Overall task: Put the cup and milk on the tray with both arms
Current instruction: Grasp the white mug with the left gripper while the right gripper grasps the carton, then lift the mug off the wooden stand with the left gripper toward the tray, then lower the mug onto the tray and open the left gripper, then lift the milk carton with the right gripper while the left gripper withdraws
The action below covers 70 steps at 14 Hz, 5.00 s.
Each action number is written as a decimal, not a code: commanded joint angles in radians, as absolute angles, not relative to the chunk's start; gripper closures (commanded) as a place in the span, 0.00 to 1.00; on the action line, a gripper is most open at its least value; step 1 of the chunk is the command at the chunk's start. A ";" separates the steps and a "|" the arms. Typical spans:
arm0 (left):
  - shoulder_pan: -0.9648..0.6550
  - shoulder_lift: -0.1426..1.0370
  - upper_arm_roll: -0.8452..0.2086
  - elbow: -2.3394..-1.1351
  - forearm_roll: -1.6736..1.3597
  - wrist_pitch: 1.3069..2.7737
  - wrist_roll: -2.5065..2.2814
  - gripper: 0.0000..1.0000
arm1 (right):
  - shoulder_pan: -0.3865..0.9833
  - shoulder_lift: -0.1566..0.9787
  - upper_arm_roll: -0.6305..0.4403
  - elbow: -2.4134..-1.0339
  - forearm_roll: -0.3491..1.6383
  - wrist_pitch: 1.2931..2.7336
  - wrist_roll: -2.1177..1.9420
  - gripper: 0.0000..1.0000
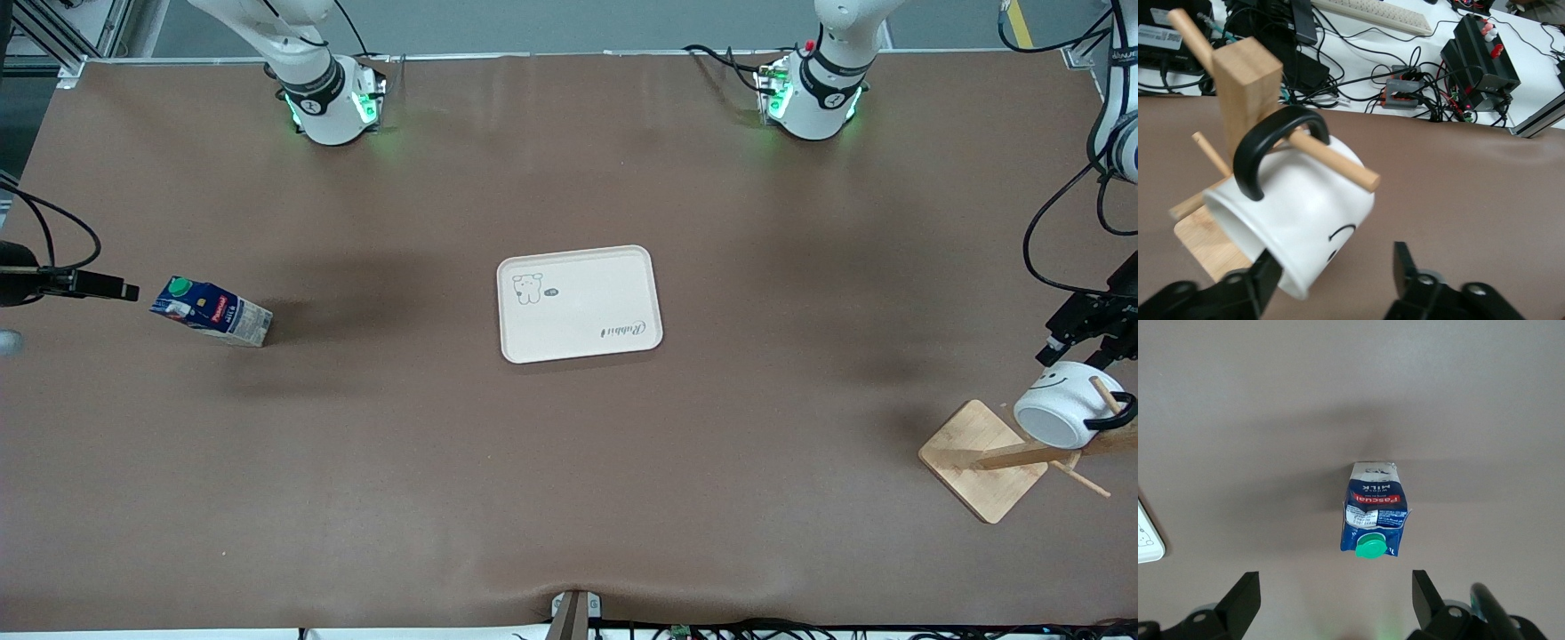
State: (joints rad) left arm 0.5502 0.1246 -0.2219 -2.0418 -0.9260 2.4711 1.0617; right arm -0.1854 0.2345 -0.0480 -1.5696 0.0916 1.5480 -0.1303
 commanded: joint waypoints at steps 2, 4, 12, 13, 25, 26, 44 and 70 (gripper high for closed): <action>0.555 0.150 -0.250 -2.003 -0.946 2.474 1.086 0.91 | -0.190 0.190 -0.040 -1.644 0.097 1.575 -0.133 0.00; 0.551 0.150 -0.253 -2.003 -0.942 2.474 1.086 1.00 | -0.190 0.187 -0.040 -1.657 0.100 1.575 -0.132 0.00; 0.534 0.025 -0.366 -2.051 -0.827 2.461 0.845 1.00 | -0.193 0.107 -0.038 -1.874 0.104 1.736 -0.129 0.00; 0.534 -0.016 -0.392 -2.093 -0.801 2.461 0.737 1.00 | -0.196 0.109 -0.038 -1.888 0.104 1.746 -0.129 0.00; 0.532 -0.040 -0.809 -2.056 -0.275 2.336 -0.445 1.00 | -0.238 0.110 -0.038 -2.022 0.109 1.865 -0.129 0.00; 0.531 -0.005 -0.843 -2.034 -0.220 2.336 -0.528 1.00 | -0.238 0.112 -0.038 -2.034 0.118 1.884 -0.129 0.00; -0.308 0.686 -0.599 -1.540 0.206 1.829 -1.612 1.00 | -0.295 0.130 -0.038 -2.123 0.206 1.991 -0.212 0.91; 0.145 0.224 -0.557 -1.325 0.268 1.396 -0.601 0.00 | -0.008 0.118 -0.021 -1.844 0.252 1.629 -0.055 1.00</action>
State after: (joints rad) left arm 0.0817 0.2970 -0.5526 -1.2949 0.2596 1.4330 -0.7397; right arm -0.0476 0.1348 -0.0188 -1.8502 0.2329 1.6466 -0.1170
